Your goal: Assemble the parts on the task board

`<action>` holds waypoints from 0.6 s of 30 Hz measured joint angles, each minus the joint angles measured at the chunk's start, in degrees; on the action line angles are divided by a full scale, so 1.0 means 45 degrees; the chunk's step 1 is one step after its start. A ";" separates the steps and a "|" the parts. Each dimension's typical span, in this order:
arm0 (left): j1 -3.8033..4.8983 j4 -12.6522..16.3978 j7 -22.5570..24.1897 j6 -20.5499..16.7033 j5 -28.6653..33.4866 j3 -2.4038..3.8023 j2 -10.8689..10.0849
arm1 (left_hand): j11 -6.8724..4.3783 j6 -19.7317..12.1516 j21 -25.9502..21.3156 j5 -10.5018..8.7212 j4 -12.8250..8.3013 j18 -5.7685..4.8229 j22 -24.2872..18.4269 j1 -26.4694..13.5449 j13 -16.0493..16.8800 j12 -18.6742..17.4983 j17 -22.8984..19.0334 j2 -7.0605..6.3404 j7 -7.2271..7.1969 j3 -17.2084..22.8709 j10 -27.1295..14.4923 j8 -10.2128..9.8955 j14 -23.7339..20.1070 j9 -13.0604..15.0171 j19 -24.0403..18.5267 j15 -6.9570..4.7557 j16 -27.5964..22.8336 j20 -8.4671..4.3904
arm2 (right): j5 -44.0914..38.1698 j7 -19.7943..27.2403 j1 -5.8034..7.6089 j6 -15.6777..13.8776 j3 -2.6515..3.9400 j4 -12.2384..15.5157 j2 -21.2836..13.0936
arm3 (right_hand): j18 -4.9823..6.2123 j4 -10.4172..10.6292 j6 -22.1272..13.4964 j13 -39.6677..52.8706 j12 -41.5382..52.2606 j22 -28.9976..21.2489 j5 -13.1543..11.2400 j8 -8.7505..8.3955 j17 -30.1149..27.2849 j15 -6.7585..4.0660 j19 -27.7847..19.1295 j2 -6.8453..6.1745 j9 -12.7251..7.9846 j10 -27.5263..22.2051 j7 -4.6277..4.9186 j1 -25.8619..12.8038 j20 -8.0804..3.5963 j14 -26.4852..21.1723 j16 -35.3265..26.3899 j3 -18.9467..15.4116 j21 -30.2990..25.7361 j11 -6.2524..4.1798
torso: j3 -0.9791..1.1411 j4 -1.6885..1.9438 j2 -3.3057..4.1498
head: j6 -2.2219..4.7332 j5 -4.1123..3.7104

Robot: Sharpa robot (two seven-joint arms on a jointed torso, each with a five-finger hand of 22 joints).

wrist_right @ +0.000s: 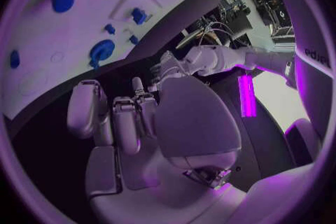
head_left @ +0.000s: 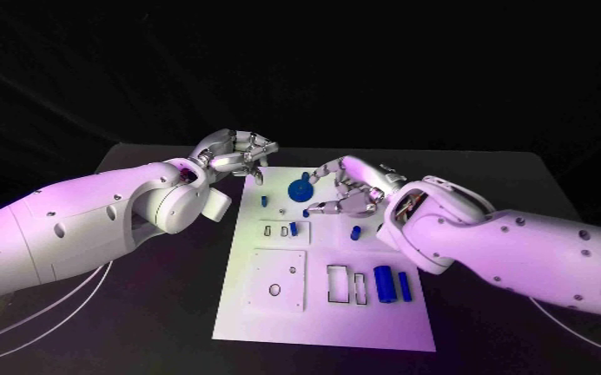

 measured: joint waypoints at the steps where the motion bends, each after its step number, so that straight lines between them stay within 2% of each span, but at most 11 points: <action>1: 0.0010 0.0000 -0.0343 0.0174 -0.0297 0.0003 -0.0016 | -0.0026 -0.0050 0.0482 0.0000 0.0038 0.0000 0.0526 -0.0082 0.0443 0.0577 0.0279 0.0058 -0.0050 -0.0038 -0.0004 0.0375 0.0173 0.0232 0.0075 -0.0069 0.0265 -0.0067 | 0.0369 0.0122 0.0164 0.0006 0.0009 -0.0025 -0.0146 | 0.0000 0.0000 0.0037 0.0000 0.0000 0.0049 0.0000 0.0034 0.0000 0.0000 0.0007 -0.0001 0.0004 0.0000 0.0002 -0.0001 0.0007 0.0000 0.0000 0.0000 0.0073 0.0000 | 0.0009 -0.0006 -0.0024 | -0.0011 0.0037; 3: 0.0108 -0.0039 -0.1242 0.0641 -0.1007 -0.0006 -0.0004 | -0.0168 -0.0024 0.0958 0.0000 0.0126 -0.0001 0.1071 -0.0304 0.1096 0.1286 0.0433 0.0057 -0.0121 -0.0139 0.0263 0.0766 0.0343 0.0462 0.0163 -0.0129 0.0504 -0.0098 | 0.1221 0.0359 0.0530 0.0009 0.0031 -0.0139 -0.0475 | 0.0001 0.0000 0.0037 0.0000 0.0000 0.0106 0.0000 0.0043 0.0000 0.0000 0.0045 -0.0001 0.0004 0.0000 0.0002 -0.0001 0.0045 0.0000 0.0000 0.0000 0.0123 0.0000 | 0.0024 -0.0007 -0.0083 | -0.0055 0.0078; 4: 0.0137 -0.0052 -0.1389 0.0719 -0.1115 -0.0009 0.0006 | -0.0180 0.0017 0.1076 0.0000 0.0132 -0.0001 0.1240 -0.0400 0.1275 0.1453 0.0442 0.0064 -0.0162 -0.0182 0.0397 0.0841 0.0385 0.0505 0.0244 -0.0146 0.0564 -0.0095 | 0.1337 0.0386 0.0576 0.0010 0.0031 -0.0154 -0.0522 | 0.0000 0.0000 0.0052 0.0000 0.0000 0.0114 0.0000 0.0043 0.0000 0.0000 0.0045 0.0004 0.0007 0.0000 -0.0012 -0.0005 0.0045 0.0000 0.0000 0.0000 0.0123 0.0000 | 0.0023 -0.0007 -0.0092 | -0.0061 0.0081; 6: 0.0374 -0.0153 -0.2385 0.1250 -0.1857 -0.0011 0.0119 | -0.0360 0.0252 0.1985 0.0000 0.0135 -0.0305 0.2523 -0.0854 0.2644 0.2673 0.0458 0.0191 -0.0397 -0.0356 0.1435 0.1327 0.0539 0.0785 0.0778 -0.0268 0.1019 -0.0223 | 0.2174 0.0553 0.0893 0.0010 0.0032 -0.0276 -0.0872 | 0.0001 0.0000 0.0095 0.0004 0.0000 0.0134 0.0000 0.0097 0.0000 0.0000 0.0045 0.0049 0.0017 0.0000 -0.0056 -0.0050 0.0045 0.0000 0.0000 0.0000 0.0123 0.0000 | 0.0033 0.0002 -0.0149 | -0.0114 0.0093; 8: 0.0542 -0.0199 -0.3236 0.1722 -0.2489 0.0010 0.0231 | -0.0437 0.0370 0.2418 0.0000 0.0136 -0.0308 0.3146 -0.1091 0.3201 0.3152 0.0457 0.0343 -0.0515 -0.0399 0.1838 0.1556 0.0544 0.0945 0.1015 -0.0336 0.1203 -0.0328 | 0.2836 0.0672 0.1128 0.0006 0.0034 -0.0388 -0.1141 | 0.0000 0.0000 0.0120 0.0010 0.0012 0.0175 -0.0001 0.0171 0.0000 0.0000 0.0060 0.0075 0.0023 0.0029 -0.0032 -0.0077 0.0029 0.0000 0.0000 0.0000 0.0181 -0.0029 | 0.0044 0.0020 -0.0208 | -0.0171 0.0121; 10: 0.0650 -0.0242 -0.4125 0.2237 -0.3166 0.0013 0.0364 | -0.0570 0.0537 0.3081 0.0000 0.0157 -0.0503 0.4180 -0.1698 0.3917 0.3737 0.0458 0.0554 -0.0681 -0.0586 0.2427 0.1829 0.0520 0.1132 0.1515 -0.0493 0.1436 -0.0432 | 0.3460 0.0794 0.1314 -0.0022 0.0041 -0.0451 -0.1353 | 0.0000 0.0000 0.0200 0.0010 0.0086 0.0231 -0.0001 0.0238 0.0000 0.0000 0.0116 0.0184 0.0036 0.0069 -0.0068 -0.0186 -0.0027 0.0000 0.0000 0.0000 0.0225 -0.0069 | 0.0056 0.0034 -0.0250 | -0.0198 0.0137; 13: 0.0774 -0.0353 -0.5276 0.2940 -0.4072 -0.0014 0.0619 | -0.0705 0.0652 0.3543 0.0000 0.0163 -0.0505 0.4925 -0.2067 0.4418 0.4131 0.0457 0.0701 -0.0795 -0.0721 0.2839 0.2070 0.0526 0.1350 0.1847 -0.0583 0.1585 -0.0559 | 0.4129 0.0937 0.1467 -0.0074 0.0042 -0.0500 -0.1532 | 0.0000 0.0000 0.0201 0.0010 0.0086 0.0245 -0.0001 0.0238 0.0000 -0.0001 0.0116 0.0184 0.0035 0.0069 -0.0069 -0.0186 -0.0027 0.0001 0.0000 0.0000 0.0225 -0.0069 | 0.0083 0.0060 -0.0306 | -0.0261 0.0148; 15: 0.0852 -0.0419 -0.5887 0.3334 -0.4568 -0.0054 0.0821 | -0.0775 0.0716 0.3797 0.0000 0.0151 -0.0702 0.5340 -0.2383 0.4681 0.4321 0.0457 0.0742 -0.0860 -0.0833 0.3033 0.2220 0.0548 0.1507 0.2036 -0.0659 0.1631 -0.0620 | 0.4443 0.0998 0.1522 -0.0104 0.0041 -0.0540 -0.1618 | 0.0000 0.0001 0.0201 0.0010 0.0086 0.0244 -0.0001 0.0238 0.0000 -0.0001 0.0116 0.0184 0.0035 0.0069 -0.0069 -0.0186 -0.0026 0.0000 0.0000 -0.0001 0.0225 -0.0069 | 0.0104 0.0077 -0.0338 | -0.0305 0.0151; 17: 0.0961 -0.0461 -0.6420 0.3670 -0.4992 -0.0158 0.1025 | -0.0813 0.0716 0.3838 0.0000 0.0173 -0.0701 0.5466 -0.2555 0.4724 0.4353 0.0457 0.0752 -0.0860 -0.0927 0.3070 0.2255 0.0548 0.1615 0.2058 -0.0659 0.1631 -0.0642 | 0.4706 0.1034 0.1556 -0.0137 0.0036 -0.0562 -0.1703 | 0.0000 0.0001 0.0200 0.0010 0.0086 0.0244 -0.0001 0.0295 -0.0001 0.0000 0.0116 0.0235 0.0035 0.0069 -0.0069 -0.0237 -0.0027 0.0000 0.0000 -0.0001 0.0225 -0.0069 | 0.0120 0.0084 -0.0361 | -0.0348 0.0148; 18: 0.1076 -0.0507 -0.6735 0.3866 -0.5239 -0.0275 0.1173 | -0.0818 0.0707 0.3837 0.0000 0.0170 -0.0700 0.5469 -0.2685 0.4612 0.4276 0.0457 0.0746 -0.0869 -0.1023 0.3060 0.2255 0.0548 0.1658 0.2058 -0.0659 0.1631 -0.0642 | 0.4860 0.1047 0.1573 -0.0157 0.0035 -0.0562 -0.1765 | 0.0000 0.0001 0.0201 0.0010 0.0086 0.0244 -0.0001 0.0318 -0.0001 0.0000 0.0116 0.0240 0.0035 0.0068 -0.0070 -0.0241 -0.0027 0.0001 0.0000 -0.0001 0.0225 -0.0069 | 0.0126 0.0092 -0.0374 | -0.0365 0.0134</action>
